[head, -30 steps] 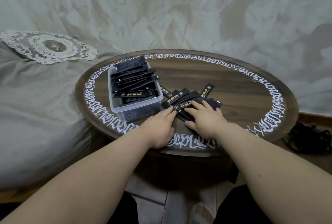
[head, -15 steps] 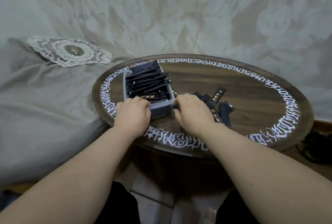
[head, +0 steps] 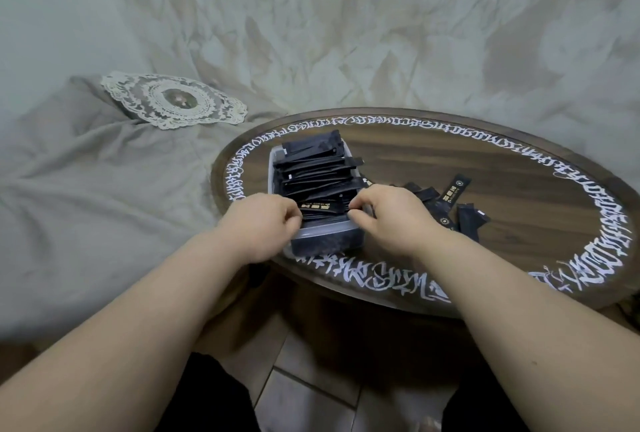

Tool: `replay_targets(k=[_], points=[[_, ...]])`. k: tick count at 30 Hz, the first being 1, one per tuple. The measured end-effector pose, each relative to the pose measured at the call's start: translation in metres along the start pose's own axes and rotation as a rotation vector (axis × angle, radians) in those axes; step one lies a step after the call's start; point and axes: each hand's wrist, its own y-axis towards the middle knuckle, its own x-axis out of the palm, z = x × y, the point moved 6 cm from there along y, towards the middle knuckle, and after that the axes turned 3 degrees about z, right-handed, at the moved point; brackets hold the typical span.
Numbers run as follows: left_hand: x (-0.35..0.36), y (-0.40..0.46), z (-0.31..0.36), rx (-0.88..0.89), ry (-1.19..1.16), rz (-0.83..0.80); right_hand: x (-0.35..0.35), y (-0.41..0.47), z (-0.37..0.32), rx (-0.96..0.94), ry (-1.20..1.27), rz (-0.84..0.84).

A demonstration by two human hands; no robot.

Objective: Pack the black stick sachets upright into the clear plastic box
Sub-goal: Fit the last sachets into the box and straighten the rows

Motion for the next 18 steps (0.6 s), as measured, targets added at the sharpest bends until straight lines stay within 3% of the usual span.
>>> replay_targets(k=[7,18], points=[[0.016,0.009,-0.008,0.094,0.143,-0.083,0.008,0.010,-0.005,-0.047,-0.093,-0.101],[0.015,0.014,-0.015,0.139,-0.069,-0.081,0.007,0.023,-0.009,0.045,-0.054,-0.164]])
